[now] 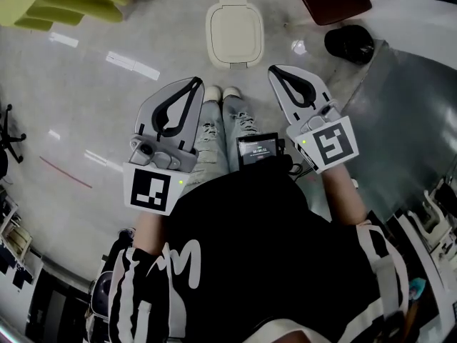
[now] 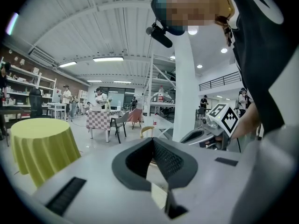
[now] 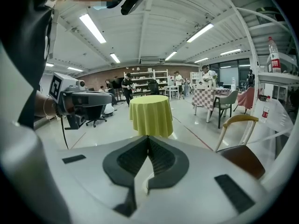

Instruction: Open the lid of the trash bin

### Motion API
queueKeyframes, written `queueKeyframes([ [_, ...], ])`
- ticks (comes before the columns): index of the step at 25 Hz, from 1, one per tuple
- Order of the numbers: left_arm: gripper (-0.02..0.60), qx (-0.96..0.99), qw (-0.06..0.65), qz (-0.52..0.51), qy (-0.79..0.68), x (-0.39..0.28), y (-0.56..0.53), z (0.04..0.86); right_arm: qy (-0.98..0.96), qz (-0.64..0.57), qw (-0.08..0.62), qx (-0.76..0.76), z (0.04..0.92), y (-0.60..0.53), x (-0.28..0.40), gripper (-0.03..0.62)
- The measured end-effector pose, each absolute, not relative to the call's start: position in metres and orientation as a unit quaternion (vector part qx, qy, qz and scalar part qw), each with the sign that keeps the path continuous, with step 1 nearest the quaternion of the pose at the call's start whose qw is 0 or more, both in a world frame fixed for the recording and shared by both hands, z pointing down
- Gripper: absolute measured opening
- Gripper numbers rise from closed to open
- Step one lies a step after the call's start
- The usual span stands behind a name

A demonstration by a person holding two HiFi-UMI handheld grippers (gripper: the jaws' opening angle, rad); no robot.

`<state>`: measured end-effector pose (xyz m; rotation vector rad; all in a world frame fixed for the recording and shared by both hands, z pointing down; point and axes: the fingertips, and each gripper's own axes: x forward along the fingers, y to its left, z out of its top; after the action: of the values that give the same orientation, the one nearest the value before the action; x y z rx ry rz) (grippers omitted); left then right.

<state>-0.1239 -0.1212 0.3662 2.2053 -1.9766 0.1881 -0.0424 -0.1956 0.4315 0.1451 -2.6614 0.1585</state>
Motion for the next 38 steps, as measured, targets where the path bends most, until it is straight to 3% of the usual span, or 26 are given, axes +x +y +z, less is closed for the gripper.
queueKeyframes([
  [38,0.007,0.74,0.119,0.055,-0.66,-0.123,-0.118,0.451,-0.948,0.099,0.303,-0.005,0.59,-0.177,-0.064,0.011],
])
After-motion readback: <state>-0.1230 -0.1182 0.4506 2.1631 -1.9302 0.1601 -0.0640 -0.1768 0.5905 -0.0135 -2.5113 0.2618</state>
